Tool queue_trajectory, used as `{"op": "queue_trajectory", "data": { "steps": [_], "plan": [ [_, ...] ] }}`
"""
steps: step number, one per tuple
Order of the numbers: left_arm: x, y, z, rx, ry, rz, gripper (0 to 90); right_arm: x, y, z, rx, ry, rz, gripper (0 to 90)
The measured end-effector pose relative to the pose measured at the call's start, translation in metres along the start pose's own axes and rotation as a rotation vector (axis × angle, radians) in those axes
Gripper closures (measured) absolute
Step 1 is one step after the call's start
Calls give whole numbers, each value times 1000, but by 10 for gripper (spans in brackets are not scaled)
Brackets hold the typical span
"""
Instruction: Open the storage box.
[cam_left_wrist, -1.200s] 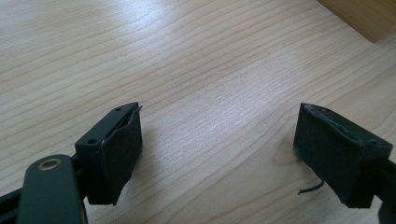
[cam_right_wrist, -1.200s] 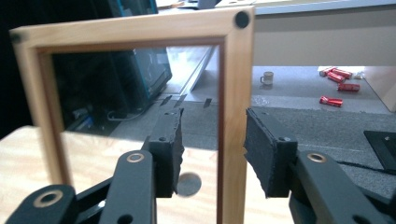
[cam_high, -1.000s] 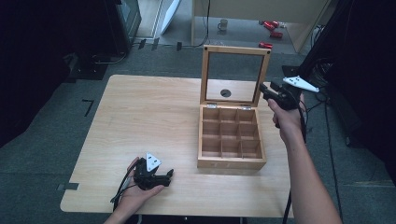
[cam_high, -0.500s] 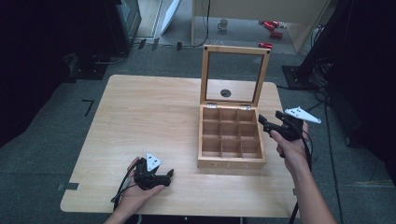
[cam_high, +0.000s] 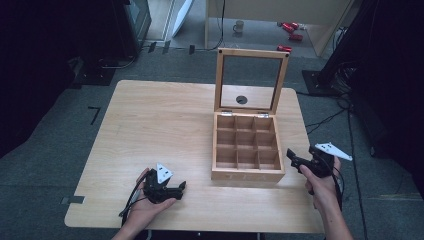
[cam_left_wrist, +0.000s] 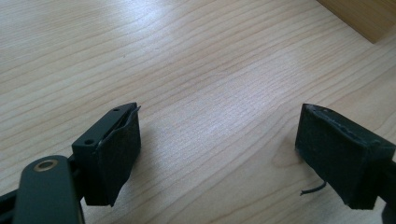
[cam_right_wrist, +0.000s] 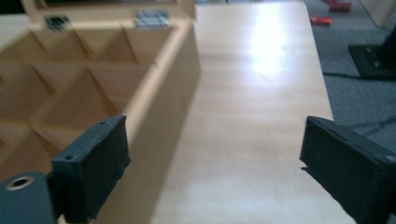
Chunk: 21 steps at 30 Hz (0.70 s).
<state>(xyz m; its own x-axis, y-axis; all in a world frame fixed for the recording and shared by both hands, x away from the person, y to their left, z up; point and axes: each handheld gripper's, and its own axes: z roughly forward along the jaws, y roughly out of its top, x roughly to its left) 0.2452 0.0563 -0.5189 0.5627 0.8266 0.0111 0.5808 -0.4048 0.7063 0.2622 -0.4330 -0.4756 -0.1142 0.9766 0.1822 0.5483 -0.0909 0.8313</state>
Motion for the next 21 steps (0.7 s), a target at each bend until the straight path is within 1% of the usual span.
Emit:
{"op": "queue_trajectory", "data": {
  "steps": [3,4,5,6,7,8,10,11,12,13,15,16,18,19,21],
  "plan": [
    [0,0,0,0,0,-2,147,-7,-16,1,35,-22,17,47],
    [0,0,0,0,0,-3,145,-11,-27,2,68,-45,30,47],
    [0,0,0,1,0,-3,144,-12,-33,4,86,-63,34,47],
    [0,0,0,1,0,-3,142,-12,-33,4,86,-63,34,47],
    [0,0,0,2,0,-3,139,-14,-44,6,121,-84,46,47],
    [1,0,0,3,0,-4,138,-14,-47,7,136,-91,46,46],
    [1,0,0,4,2,-4,137,-13,-48,6,139,-99,38,46],
    [1,0,0,4,4,-6,137,-11,-48,5,137,-103,18,46],
    [2,1,0,6,6,-5,137,-6,-51,5,157,-116,-12,46],
    [2,1,0,7,7,-7,137,-6,-51,5,157,-116,-12,46],
    [3,0,0,4,10,-7,135,0,-55,7,185,-148,-68,46],
    [5,0,0,8,13,-10,125,2,-56,8,188,-155,-89,45],
    [10,0,0,13,26,-21,97,4,-56,8,197,-150,-89,44],
    [14,-1,0,12,34,-33,95,4,-56,8,199,-145,-84,42],
    [19,-2,-1,13,47,-45,95,3,-56,8,201,-137,-90,40]
  ]
}}
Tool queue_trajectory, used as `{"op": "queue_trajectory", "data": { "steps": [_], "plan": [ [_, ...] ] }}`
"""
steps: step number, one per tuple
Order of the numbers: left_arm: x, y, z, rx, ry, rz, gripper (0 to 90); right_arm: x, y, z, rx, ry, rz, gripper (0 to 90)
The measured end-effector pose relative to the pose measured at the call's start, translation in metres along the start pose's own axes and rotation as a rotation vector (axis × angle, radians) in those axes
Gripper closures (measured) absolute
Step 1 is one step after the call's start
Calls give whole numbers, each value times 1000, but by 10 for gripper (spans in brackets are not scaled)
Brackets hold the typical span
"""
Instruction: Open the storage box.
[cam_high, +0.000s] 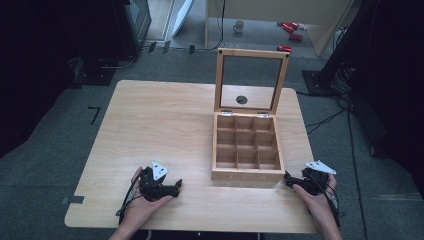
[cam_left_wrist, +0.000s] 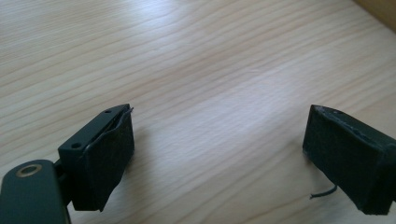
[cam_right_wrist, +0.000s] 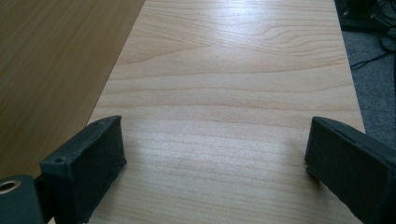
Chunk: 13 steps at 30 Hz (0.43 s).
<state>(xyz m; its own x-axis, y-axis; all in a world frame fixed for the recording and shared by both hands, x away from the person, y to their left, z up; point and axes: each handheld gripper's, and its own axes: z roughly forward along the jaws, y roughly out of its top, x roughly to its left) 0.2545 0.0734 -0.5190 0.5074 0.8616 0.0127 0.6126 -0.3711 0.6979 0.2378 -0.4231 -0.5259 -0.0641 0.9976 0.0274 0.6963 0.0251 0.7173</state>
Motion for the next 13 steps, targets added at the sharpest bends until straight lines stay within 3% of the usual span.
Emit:
{"op": "queue_trajectory", "data": {
  "steps": [2,13],
  "plan": [
    [7,-1,-1,-2,17,-19,95,1,0,0,-1,8,-8,42],
    [8,-2,-1,-3,18,-23,95,1,0,0,1,12,-9,37]
  ]
}}
